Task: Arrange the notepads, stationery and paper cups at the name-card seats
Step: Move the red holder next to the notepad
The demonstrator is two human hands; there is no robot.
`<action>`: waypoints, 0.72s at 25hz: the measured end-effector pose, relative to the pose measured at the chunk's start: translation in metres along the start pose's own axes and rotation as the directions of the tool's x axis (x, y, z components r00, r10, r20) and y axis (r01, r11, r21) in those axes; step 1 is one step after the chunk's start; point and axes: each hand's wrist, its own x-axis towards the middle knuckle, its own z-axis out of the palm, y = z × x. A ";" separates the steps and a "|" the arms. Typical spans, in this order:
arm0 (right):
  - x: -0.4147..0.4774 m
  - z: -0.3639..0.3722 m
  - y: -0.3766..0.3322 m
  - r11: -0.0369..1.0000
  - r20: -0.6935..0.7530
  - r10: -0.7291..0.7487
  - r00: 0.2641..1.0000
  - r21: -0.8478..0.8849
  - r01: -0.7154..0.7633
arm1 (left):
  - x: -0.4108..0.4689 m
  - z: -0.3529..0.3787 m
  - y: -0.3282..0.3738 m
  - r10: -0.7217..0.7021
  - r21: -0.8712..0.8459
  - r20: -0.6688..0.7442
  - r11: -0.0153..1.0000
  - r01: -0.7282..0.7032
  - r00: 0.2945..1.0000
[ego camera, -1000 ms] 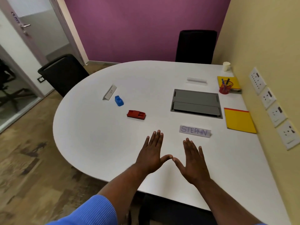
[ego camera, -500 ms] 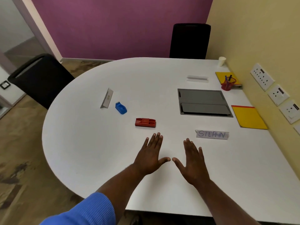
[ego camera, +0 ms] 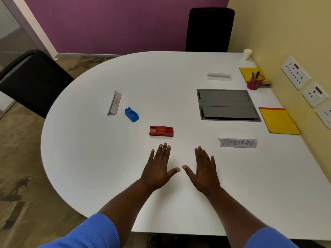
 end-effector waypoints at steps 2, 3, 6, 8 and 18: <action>0.018 0.008 -0.013 1.000 0.017 -0.025 1.000 0.001 0.025 | 0.008 -0.002 -0.015 -0.064 -0.021 -0.025 0.998 0.063 0.998; 0.026 0.013 -0.019 1.000 0.035 -0.030 0.999 -0.003 0.030 | 0.012 -0.001 -0.022 -0.086 -0.035 -0.027 0.996 0.085 0.996; 0.050 0.036 -0.030 0.999 0.104 -0.005 0.995 -0.041 0.009 | 0.034 0.006 -0.053 -0.104 -0.054 0.003 0.993 0.104 0.995; 0.070 0.053 -0.033 0.999 0.146 0.035 0.989 -0.029 -0.031 | 0.060 0.012 -0.078 -0.096 -0.053 0.038 0.994 0.097 0.995; 0.191 0.116 -0.053 0.983 0.148 0.146 0.978 0.092 -0.160 | 0.197 0.042 -0.167 -0.122 -0.266 0.082 0.954 0.140 0.989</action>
